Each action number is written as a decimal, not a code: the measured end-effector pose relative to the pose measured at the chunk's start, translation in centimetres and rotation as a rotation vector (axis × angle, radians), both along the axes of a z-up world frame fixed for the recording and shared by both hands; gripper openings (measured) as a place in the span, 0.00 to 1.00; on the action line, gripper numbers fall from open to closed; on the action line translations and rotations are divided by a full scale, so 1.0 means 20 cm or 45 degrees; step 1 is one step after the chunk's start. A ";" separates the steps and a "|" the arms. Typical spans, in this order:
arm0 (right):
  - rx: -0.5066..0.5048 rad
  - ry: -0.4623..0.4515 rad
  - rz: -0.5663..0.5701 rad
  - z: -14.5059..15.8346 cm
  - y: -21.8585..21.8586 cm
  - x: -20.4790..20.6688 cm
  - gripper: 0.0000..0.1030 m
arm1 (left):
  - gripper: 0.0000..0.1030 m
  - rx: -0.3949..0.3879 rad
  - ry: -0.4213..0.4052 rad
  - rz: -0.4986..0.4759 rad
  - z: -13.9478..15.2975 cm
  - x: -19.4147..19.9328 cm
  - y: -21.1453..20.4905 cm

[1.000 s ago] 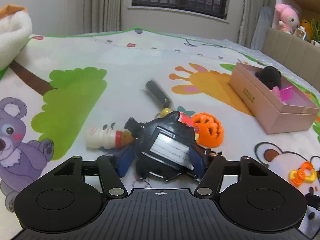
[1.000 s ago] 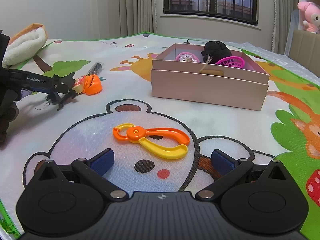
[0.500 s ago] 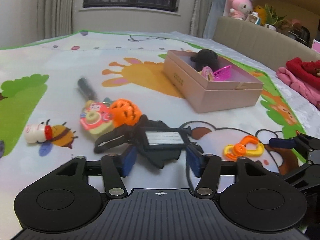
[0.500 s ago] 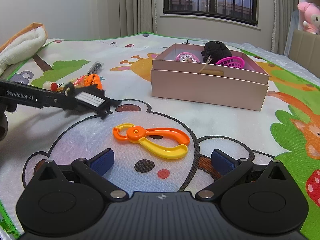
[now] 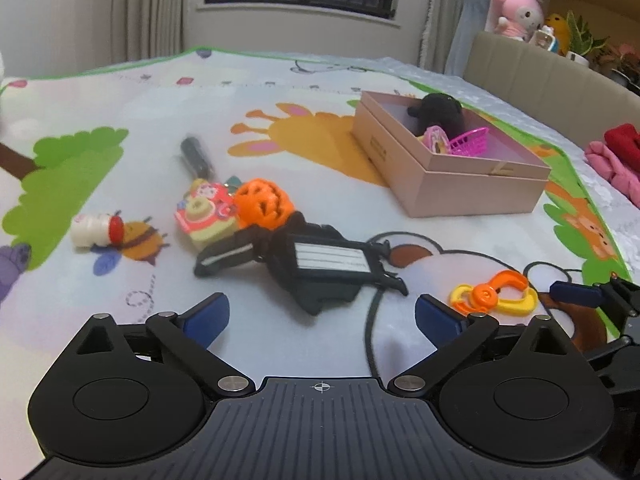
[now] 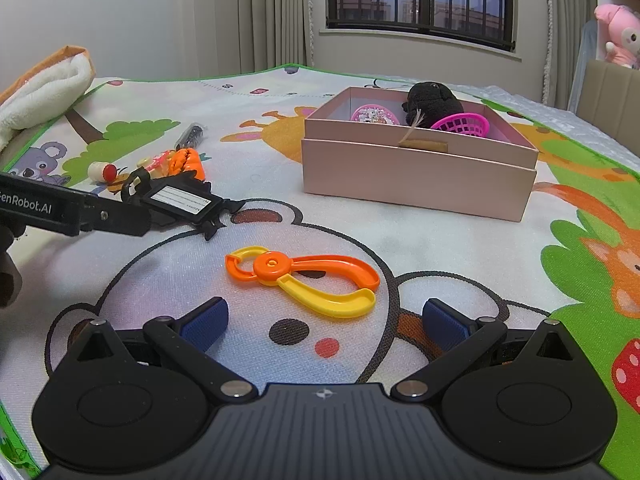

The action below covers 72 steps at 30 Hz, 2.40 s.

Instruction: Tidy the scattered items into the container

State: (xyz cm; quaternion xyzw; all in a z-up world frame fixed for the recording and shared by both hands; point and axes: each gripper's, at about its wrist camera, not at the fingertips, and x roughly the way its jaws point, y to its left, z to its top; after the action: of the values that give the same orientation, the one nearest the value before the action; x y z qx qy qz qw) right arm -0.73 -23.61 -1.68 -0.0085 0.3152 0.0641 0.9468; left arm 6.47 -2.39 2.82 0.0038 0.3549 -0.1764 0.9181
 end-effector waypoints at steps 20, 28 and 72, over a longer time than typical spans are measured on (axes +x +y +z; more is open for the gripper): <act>0.004 0.157 0.087 0.05 -0.02 0.07 1.00 | 1.00 0.042 0.068 0.022 0.00 0.07 0.02; -0.020 0.058 0.396 0.29 0.23 0.26 1.00 | 1.00 0.125 -0.024 -0.007 -0.03 -0.15 0.21; 0.031 0.295 0.613 0.19 0.51 0.23 0.31 | 1.00 -0.069 -0.030 0.221 0.10 -0.26 0.50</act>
State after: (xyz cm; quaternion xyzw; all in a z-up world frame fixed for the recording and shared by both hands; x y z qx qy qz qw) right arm 3.91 -13.50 2.07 -0.0645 0.4095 0.2917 0.8620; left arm 1.32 7.67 4.77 -0.0497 0.3383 -0.1055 0.9338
